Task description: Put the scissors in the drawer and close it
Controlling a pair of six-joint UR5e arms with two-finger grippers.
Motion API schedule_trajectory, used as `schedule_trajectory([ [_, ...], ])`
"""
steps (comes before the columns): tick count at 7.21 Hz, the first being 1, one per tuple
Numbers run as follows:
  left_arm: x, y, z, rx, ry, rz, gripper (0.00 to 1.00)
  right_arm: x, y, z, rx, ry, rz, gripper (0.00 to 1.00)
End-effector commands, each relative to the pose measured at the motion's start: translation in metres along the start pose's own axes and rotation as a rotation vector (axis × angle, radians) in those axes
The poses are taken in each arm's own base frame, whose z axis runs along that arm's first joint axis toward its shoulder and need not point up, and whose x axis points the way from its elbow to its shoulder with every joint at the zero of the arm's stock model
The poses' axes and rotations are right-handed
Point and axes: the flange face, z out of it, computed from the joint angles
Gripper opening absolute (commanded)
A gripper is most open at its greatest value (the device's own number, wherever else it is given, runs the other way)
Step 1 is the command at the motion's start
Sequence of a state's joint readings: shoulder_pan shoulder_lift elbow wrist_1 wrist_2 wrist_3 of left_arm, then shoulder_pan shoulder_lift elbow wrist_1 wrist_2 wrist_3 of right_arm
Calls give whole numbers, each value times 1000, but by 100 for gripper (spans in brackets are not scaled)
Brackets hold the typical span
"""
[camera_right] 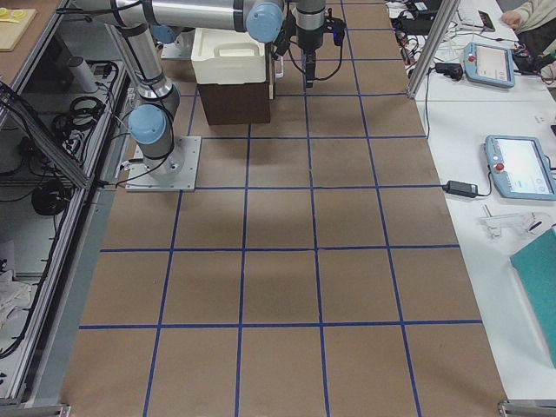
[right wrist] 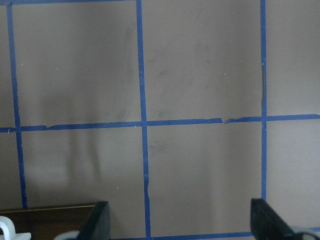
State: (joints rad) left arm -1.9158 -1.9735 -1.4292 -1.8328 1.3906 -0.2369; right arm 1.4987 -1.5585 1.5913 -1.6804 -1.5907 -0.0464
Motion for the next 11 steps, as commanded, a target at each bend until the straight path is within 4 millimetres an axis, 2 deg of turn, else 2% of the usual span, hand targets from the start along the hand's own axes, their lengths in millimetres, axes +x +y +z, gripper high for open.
schedule_trajectory([
  [1,7,9,4,-31,39,-56,100,0,0,0,0,0,-1,100],
  [2,7,9,4,-33,42,-69,100,0,0,-1,3,0,-1,100],
  [3,4,10,-4,-6,50,-71,100,0,0,0,0,0,-1,100],
  [5,-13,0,-40,136,113,-72,100,0,0,-1,4,0,-1,100],
  [6,-19,4,-73,287,146,-57,100,0,0,-1,3,0,-1,100],
  [7,-25,14,-105,429,170,-32,100,0,0,-1,4,0,-1,100],
  [8,-39,34,-127,531,69,-26,100,0,0,-1,4,0,-1,100],
  [9,-53,61,-148,601,-6,53,100,0,0,0,1,0,-1,100],
  [10,-77,87,-169,650,4,39,100,0,0,0,0,0,-1,100],
  [11,-113,104,-186,688,-2,35,100,0,1,1,-5,0,0,100],
])
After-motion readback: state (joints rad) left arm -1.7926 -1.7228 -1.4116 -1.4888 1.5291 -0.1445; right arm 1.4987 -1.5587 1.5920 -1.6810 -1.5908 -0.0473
